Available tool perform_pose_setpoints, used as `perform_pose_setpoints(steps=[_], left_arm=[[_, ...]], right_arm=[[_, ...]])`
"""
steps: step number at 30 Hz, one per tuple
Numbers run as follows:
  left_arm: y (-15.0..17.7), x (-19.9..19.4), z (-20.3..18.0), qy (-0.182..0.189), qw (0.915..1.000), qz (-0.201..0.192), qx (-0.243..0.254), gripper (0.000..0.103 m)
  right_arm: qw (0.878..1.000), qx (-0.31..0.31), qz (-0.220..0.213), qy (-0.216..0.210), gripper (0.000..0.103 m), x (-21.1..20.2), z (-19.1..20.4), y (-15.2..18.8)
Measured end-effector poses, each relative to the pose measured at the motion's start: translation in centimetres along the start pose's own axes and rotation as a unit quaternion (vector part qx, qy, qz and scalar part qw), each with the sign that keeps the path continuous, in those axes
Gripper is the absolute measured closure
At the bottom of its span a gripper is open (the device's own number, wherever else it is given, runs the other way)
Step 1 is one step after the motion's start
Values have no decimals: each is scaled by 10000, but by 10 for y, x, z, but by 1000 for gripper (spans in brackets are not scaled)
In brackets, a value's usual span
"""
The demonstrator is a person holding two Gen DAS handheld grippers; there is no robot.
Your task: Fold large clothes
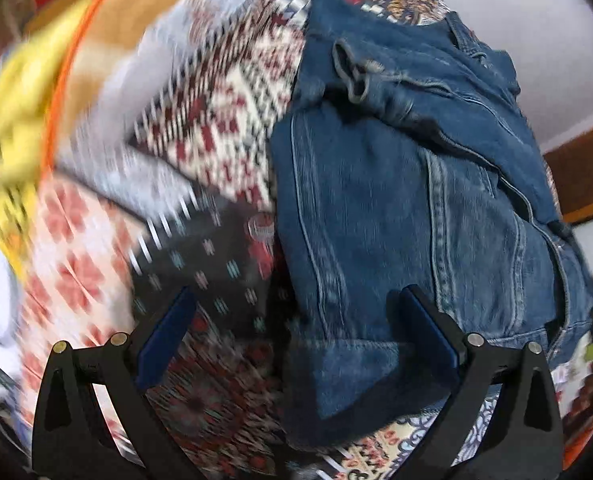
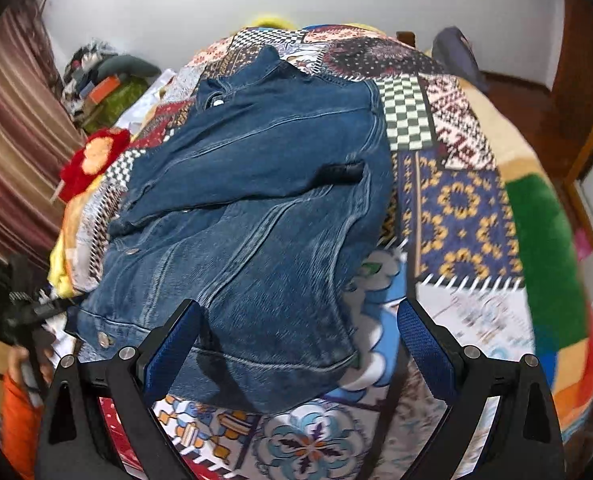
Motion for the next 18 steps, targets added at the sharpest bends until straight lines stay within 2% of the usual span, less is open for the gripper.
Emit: perform_pose_setpoints(steps=[2,6,8,11,13,14,16,18], left_arm=[[7,2,0,193,9997,-20,-167,0],[13,-1,-8,132,9998,-120,-71,2],[17,-6,-15,212,9997,-128,18,11],[15,-12,-20,259,9994,-162,186,18],[15,-16,-21,348,9990,-163,243,25],[15,-19,-24,414,9986,-159,281,32],[16,-24,-28,467,9979,-200,394,41],[16,-30,-34,369,9971,-320,585,43]], right_arm=[[9999,49,52,-95,5,3,0,3],[9998,-26,74,-182,6,8,-1,4],[9996,16,32,-283,6,9,-2,6],[9990,139,-50,-418,8,9,-6,7],[9983,158,-38,-554,19,10,-4,7],[9976,164,8,-672,31,11,-3,7],[9968,196,86,-773,36,12,-1,7],[9964,138,108,-833,54,11,3,7]])
Point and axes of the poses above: each gripper's, at about its wrist camera, not at the fingertips, and x roughly the way its jaws point, z to its left, y to its underside, the point moved 5 cm from there along x, roughly the way its jaws point, and after that the axes turned 5 degrees about x, right-handed, at the moved point
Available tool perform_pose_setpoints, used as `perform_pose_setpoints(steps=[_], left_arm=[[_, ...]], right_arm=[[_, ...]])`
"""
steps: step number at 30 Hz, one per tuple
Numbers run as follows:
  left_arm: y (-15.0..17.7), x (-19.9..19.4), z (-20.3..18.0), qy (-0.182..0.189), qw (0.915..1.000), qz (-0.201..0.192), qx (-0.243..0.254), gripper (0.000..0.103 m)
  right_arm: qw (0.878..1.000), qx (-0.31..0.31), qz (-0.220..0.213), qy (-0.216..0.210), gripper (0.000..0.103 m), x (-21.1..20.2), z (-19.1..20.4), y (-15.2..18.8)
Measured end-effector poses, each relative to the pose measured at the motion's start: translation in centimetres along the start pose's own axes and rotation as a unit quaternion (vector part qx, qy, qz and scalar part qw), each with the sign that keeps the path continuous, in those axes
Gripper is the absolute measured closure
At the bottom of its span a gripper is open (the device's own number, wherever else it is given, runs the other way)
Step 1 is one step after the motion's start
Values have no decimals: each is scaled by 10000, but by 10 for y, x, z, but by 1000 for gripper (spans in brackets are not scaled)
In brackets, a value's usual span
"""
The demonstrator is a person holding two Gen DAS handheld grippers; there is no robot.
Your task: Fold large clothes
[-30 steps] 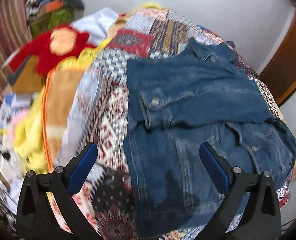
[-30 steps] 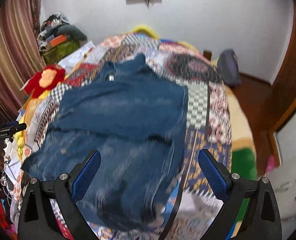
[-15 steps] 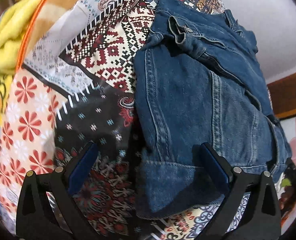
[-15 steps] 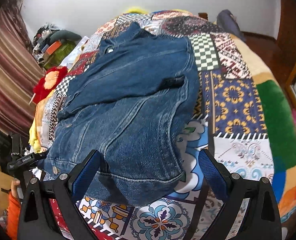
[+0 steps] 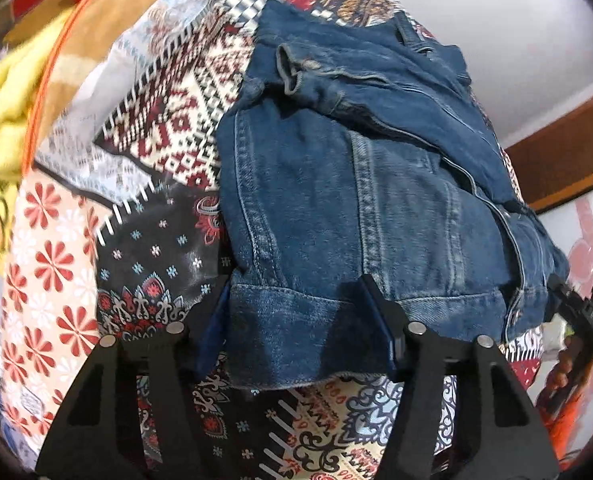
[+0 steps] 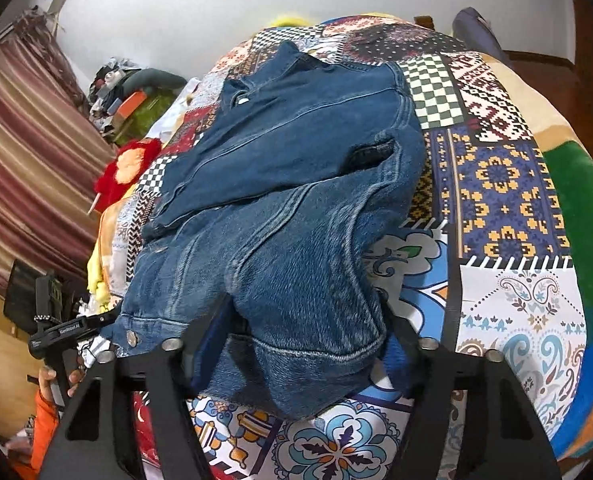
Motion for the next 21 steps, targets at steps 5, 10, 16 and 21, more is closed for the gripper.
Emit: perform_pose_setpoints(steps=[5,10,16,21], left_arm=[[-3,-7,-6,-128,9996,-183,196,59],[-17,-20,-5,-163,9987,-455,174,78],[-53,-41,-23,-26,9952,-916,355,80],[-105,-61,-46,-26,9878,-1434,600,82]], right_arm=[[9999,-28,-77,-141,67,-6,8,-1],[9991,-52,-312,-292,73,-17,17,-17],[9977,-347,-484,-311,79,-22,34,-47],[9949,-567,-782,-293,82,-28,46,-89]])
Point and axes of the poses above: each gripper's, at about its wrist camera, not at the fingertips, and x roughly the way its jaws point, z to its left, y to its underside, the point moved 5 cm from there along x, roughly the way its jaws point, and after that the axes turned 5 degrees about x, right-handed, at the moved point
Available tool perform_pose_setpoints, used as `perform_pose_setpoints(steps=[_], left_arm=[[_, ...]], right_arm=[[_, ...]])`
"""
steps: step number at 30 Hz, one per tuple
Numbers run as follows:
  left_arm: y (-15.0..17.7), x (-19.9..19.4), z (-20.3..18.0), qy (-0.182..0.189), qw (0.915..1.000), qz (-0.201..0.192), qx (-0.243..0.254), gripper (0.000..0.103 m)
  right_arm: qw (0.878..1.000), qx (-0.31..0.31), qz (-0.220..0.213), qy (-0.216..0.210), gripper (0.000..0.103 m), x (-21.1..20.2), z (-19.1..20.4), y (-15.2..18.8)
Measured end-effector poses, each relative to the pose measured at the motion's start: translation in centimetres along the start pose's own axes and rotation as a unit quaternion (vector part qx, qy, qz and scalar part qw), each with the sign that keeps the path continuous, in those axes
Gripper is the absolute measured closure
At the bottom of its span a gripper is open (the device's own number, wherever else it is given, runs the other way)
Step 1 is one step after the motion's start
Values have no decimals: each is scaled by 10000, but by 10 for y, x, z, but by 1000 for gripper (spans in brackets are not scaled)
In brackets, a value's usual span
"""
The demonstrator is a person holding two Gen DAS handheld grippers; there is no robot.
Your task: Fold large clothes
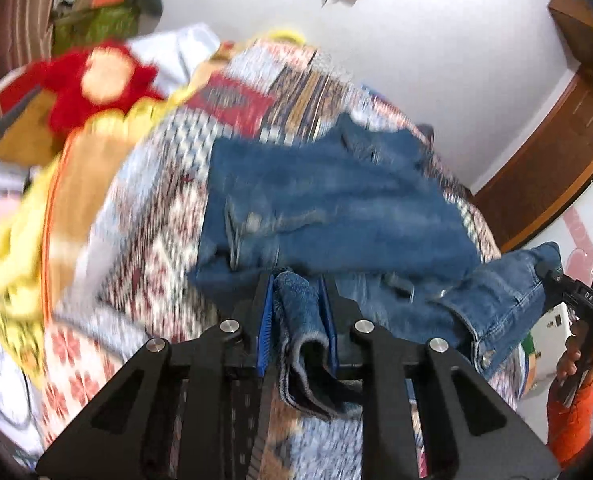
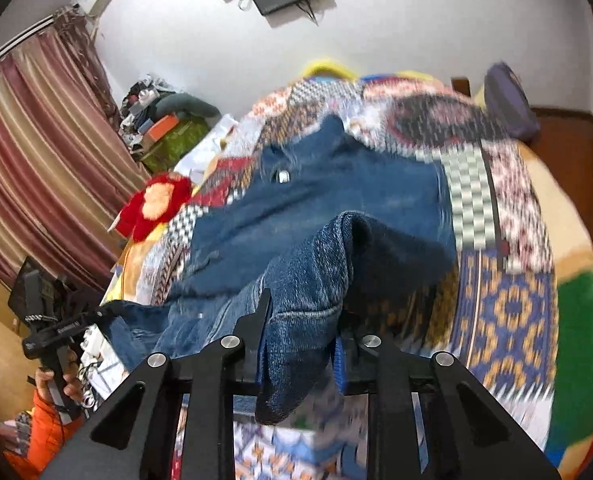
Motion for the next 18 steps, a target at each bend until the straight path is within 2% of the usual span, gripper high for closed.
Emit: perform_pose_setpoints(steps=[4,7,10,14,18], left_arm=[[-53,0,-8,-123,9986,-448,263,82],[-86,10,-9,-243,9968,-633,427,82],[-112,32,-5,-324,9965,-615,474,82],[-140,74,10,-503,9969,-459,393,82],[-163,114,31,-931,9941,-391,394,83]], right_arm=[[9995,-231,-224,51,83,7,9,-41],[9979,-403,-468,197,84,13,13,-76],[9979,-315,-531,198,85,25,10,-108],[9977,-318,-457,397,86,63,1,-141],[9965,-368,-273,697,86,111,-13,-168]])
Point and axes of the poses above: each gripper's, at about its wrist camera, not at the fingertips, and x roughly the way its jaws point, z to its left, y to its underside, the point moved 5 cm from there along x, roughly the way its jaws point, and after that the axes turned 5 degrees about x, right-handed, at the moved point
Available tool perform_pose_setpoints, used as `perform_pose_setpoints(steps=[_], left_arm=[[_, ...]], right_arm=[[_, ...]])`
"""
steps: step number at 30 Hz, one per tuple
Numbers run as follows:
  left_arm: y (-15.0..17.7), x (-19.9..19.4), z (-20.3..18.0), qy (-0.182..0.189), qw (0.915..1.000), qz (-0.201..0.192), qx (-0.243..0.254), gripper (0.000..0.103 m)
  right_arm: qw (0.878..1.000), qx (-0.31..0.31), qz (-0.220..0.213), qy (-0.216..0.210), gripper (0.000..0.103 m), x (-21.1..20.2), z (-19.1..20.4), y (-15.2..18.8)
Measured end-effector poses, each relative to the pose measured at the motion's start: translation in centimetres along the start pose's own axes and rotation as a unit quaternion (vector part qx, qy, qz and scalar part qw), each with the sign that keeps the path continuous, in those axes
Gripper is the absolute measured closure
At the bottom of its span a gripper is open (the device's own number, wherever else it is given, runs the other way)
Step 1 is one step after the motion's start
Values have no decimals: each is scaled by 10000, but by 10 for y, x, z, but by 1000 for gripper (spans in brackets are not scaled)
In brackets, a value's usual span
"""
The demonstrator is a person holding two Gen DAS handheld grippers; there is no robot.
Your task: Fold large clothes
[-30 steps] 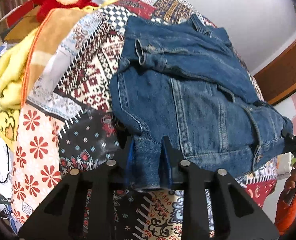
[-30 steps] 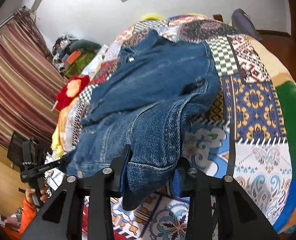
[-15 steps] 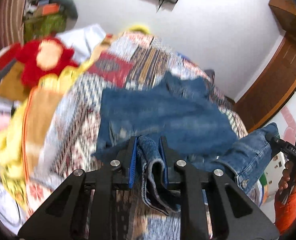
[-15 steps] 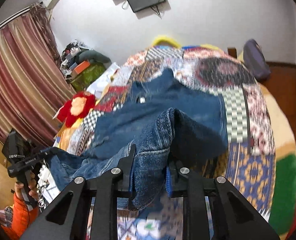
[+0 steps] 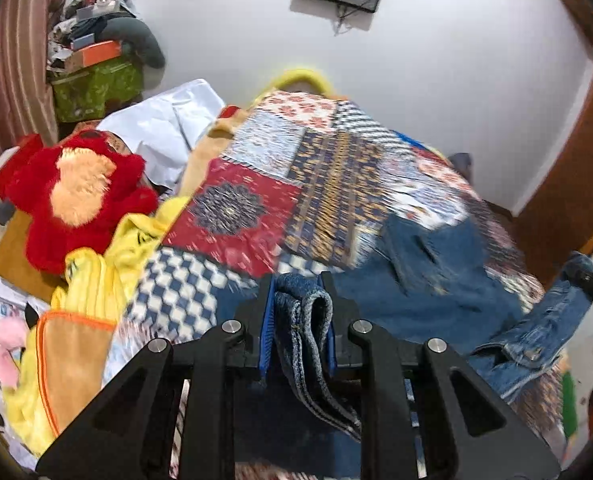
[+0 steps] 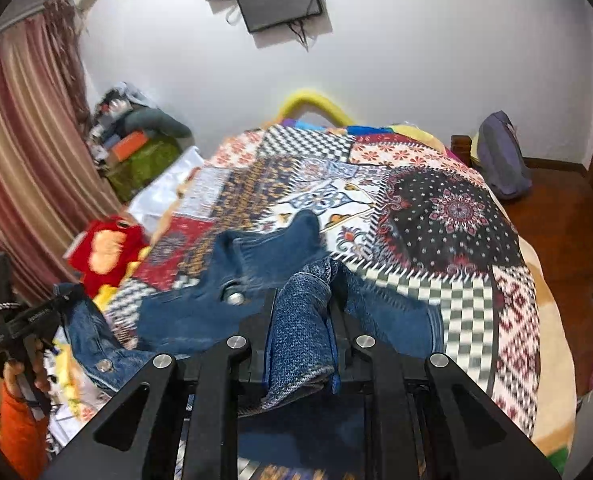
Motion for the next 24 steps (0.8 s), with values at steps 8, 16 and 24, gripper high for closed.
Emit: perform_pose_setpoints(steps=[8,16,24], left_arm=[[-10,88,13,-416,9981,451,92,81],[15,141,47,-1377,9858,955,81,82],[19,123,67,-1251,9855,1143,48,81]], right_arm=[[9970,329,509,471,86,100,-43,-26],[9934,415,940,515,85,112,-85,-7],[9830,115,287,1809,85,44,-126,-32]])
Point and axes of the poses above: each gripper's, at about its wrist camera, not at the fingertips, and x roughly the way its jaws point, z to its left, y to its underside, the point moved 5 cm from there along x, roughly the way its jaws point, and after that the axes turned 5 degrees about x, right-handed, at the moved point
